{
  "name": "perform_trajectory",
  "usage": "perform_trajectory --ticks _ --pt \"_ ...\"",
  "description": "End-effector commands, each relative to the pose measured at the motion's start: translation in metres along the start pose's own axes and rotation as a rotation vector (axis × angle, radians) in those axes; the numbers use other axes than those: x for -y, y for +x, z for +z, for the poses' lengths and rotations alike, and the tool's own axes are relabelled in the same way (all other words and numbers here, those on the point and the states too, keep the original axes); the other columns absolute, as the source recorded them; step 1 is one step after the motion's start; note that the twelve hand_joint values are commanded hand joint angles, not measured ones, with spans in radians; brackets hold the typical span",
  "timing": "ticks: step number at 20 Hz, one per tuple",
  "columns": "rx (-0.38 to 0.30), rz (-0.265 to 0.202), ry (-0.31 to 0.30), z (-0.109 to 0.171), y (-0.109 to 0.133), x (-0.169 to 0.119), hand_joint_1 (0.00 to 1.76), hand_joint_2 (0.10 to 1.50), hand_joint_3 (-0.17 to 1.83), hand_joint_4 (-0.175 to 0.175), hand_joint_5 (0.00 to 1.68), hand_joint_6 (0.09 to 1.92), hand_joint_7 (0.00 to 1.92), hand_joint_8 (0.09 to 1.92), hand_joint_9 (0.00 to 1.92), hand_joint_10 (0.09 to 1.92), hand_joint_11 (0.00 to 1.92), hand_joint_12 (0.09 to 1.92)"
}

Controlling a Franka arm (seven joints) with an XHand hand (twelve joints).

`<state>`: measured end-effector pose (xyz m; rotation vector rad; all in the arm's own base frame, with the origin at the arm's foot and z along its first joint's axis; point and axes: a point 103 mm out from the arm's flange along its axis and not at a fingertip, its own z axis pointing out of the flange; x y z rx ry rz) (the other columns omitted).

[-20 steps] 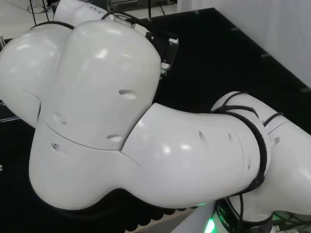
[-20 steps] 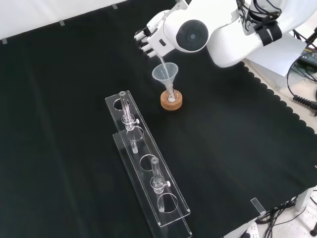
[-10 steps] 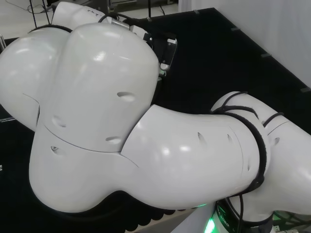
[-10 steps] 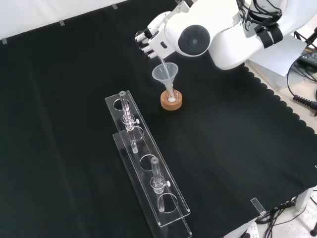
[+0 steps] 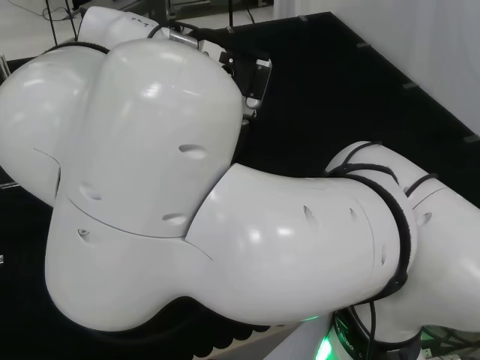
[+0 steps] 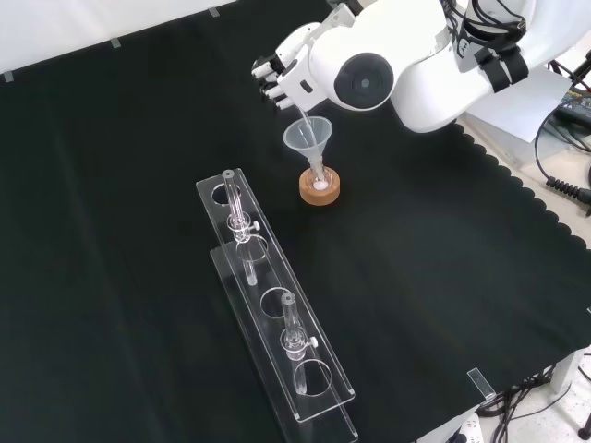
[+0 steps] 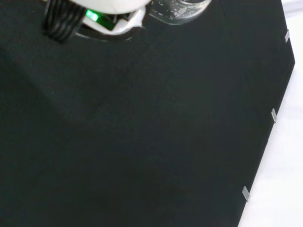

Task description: Pour all the NaCl from the weighing funnel into the round-bottom flask.

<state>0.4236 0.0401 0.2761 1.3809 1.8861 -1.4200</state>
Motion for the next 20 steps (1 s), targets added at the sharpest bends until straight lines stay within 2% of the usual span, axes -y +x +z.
perform_trajectory --ticks 1,20 --pt "0.015 -0.001 0.000 -0.0038 0.0017 -0.0005 1.10 0.66 0.78 0.141 1.13 0.99 0.81 0.68 1.13 0.41 0.84 1.04" --pt "0.064 -0.005 0.003 -0.0084 0.0007 -0.0013 1.10 0.66 0.78 0.142 1.12 0.99 0.81 0.68 1.13 0.41 0.85 1.04"
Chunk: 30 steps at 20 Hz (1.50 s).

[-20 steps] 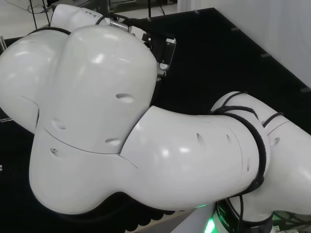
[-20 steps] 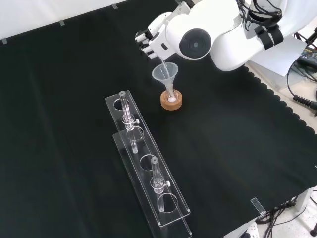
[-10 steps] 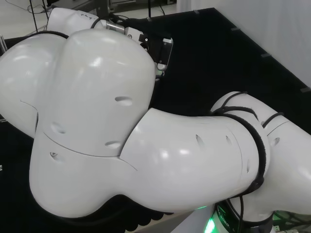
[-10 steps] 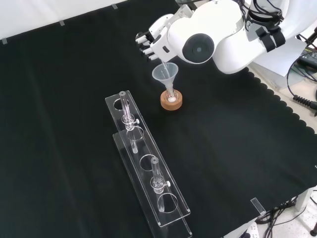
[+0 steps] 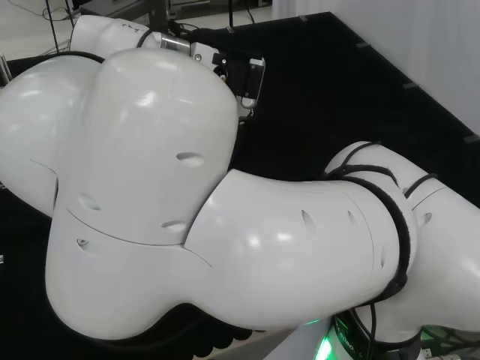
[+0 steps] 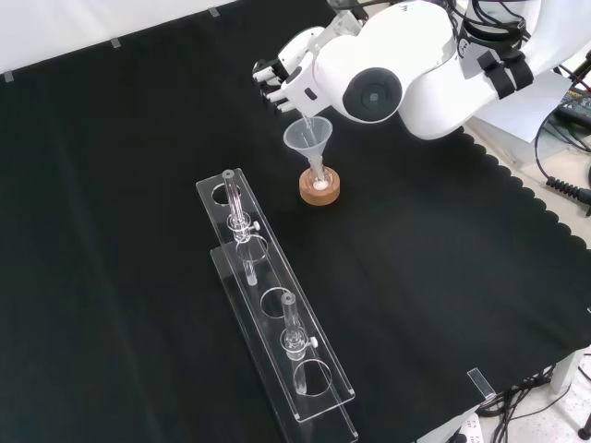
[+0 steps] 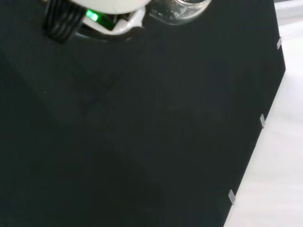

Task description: Pour all the NaCl from the weighing funnel into the round-bottom flask.

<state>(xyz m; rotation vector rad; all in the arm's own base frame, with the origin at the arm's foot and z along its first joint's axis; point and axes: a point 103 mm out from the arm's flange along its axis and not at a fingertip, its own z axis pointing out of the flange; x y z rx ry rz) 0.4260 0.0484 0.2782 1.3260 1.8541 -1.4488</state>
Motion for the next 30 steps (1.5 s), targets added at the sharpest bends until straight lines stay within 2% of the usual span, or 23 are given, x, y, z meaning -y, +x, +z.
perform_trajectory --ticks 1,30 --pt "0.013 0.001 0.002 0.001 -0.001 -0.001 1.10 0.66 0.78 0.142 1.12 0.99 0.81 0.68 1.13 0.41 0.85 1.04" --pt "0.100 0.013 0.022 -0.010 0.001 -0.003 1.10 0.66 0.78 0.144 1.13 0.99 0.80 0.67 1.13 0.40 0.84 1.03"
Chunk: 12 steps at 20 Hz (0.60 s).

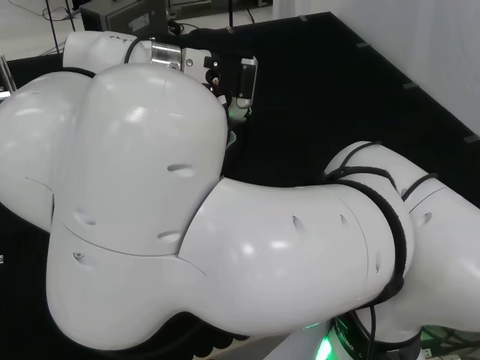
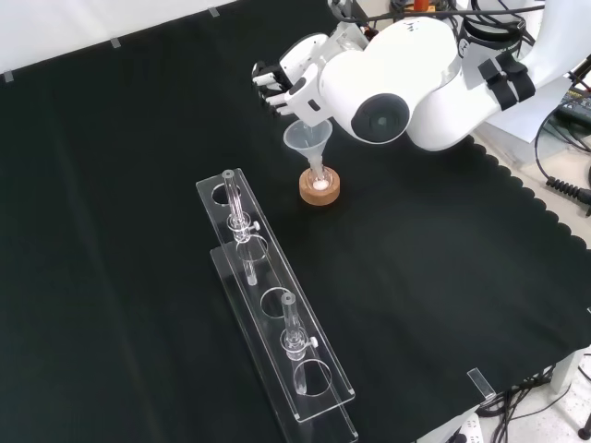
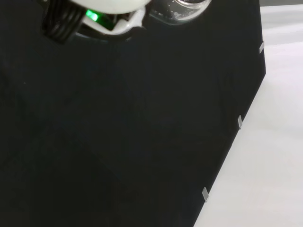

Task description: Pour all the NaCl from the weighing funnel into the round-bottom flask.

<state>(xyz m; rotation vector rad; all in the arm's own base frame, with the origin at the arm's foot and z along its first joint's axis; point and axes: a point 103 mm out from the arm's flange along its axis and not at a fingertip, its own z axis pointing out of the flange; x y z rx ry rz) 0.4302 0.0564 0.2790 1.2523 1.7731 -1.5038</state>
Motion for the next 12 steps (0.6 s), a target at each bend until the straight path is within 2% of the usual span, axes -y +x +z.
perform_trajectory --ticks 1,4,7,12 --pt "-0.001 0.000 -0.002 -0.0014 -0.0004 0.0001 1.10 0.66 0.78 0.144 1.13 0.99 0.80 0.67 1.13 0.40 0.84 1.03" --pt "0.011 0.001 0.000 -0.0018 -0.0006 -0.0001 1.10 0.66 0.78 0.145 1.13 0.99 0.80 0.67 1.13 0.40 0.84 1.03" --pt "0.055 0.002 0.008 -0.0042 0.0013 0.0000 1.10 0.66 0.78 0.146 1.13 0.99 0.80 0.67 1.13 0.40 0.84 1.03" --pt "0.070 0.006 0.022 -0.0088 0.0030 0.0001 1.10 0.66 0.78 0.147 1.13 0.99 0.80 0.67 1.13 0.40 0.84 1.03"
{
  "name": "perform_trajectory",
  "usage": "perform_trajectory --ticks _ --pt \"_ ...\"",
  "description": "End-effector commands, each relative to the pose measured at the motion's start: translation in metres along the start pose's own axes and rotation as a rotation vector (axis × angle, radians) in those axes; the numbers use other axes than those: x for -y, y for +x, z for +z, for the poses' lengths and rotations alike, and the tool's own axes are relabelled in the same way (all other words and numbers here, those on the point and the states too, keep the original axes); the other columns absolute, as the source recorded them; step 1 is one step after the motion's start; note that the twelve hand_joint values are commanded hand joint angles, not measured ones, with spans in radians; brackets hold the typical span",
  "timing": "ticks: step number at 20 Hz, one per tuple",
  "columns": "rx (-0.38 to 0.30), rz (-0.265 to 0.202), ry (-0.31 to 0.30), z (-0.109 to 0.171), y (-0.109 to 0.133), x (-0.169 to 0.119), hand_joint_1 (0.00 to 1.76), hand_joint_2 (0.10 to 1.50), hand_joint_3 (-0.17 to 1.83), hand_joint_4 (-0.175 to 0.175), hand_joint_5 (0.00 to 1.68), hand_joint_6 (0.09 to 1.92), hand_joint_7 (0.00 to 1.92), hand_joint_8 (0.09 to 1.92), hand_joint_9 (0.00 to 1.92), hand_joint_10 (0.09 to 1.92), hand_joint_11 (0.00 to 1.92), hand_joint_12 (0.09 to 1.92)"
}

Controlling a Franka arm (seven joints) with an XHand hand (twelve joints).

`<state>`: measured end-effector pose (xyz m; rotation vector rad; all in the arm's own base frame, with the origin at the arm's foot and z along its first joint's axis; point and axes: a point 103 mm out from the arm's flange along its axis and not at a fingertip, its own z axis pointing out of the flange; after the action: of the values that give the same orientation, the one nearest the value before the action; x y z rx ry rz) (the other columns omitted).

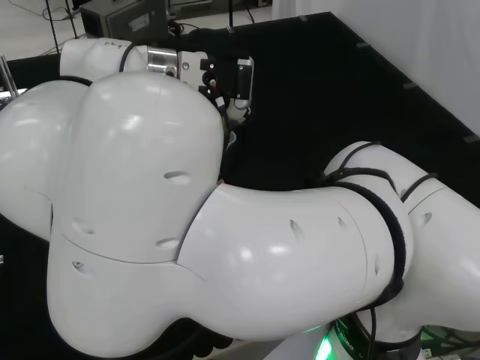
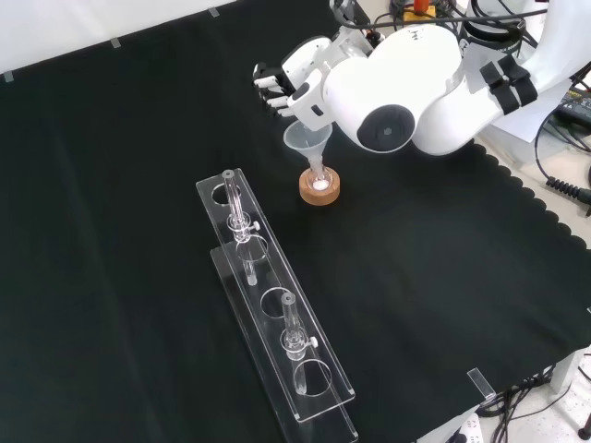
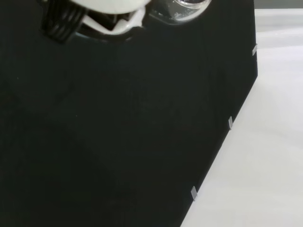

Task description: Pour all the NaCl from the weighing funnel into the round-bottom flask.

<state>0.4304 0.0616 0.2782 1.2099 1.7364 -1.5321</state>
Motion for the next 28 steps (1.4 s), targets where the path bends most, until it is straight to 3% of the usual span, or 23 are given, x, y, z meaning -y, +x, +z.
perform_trajectory --ticks 1,16,28 --pt "0.024 0.007 0.014 -0.0048 0.0004 0.0008 1.10 0.66 0.78 0.148 1.13 0.99 0.80 0.67 1.13 0.40 0.84 1.03" --pt "0.059 0.022 0.049 -0.0080 -0.0022 0.0003 1.10 0.66 0.78 0.153 1.13 0.98 0.80 0.67 1.12 0.40 0.83 1.03" --pt "-0.006 0.015 0.017 -0.0075 -0.0021 0.0010 1.10 0.66 0.78 0.156 1.13 0.98 0.80 0.67 1.12 0.40 0.82 1.03"
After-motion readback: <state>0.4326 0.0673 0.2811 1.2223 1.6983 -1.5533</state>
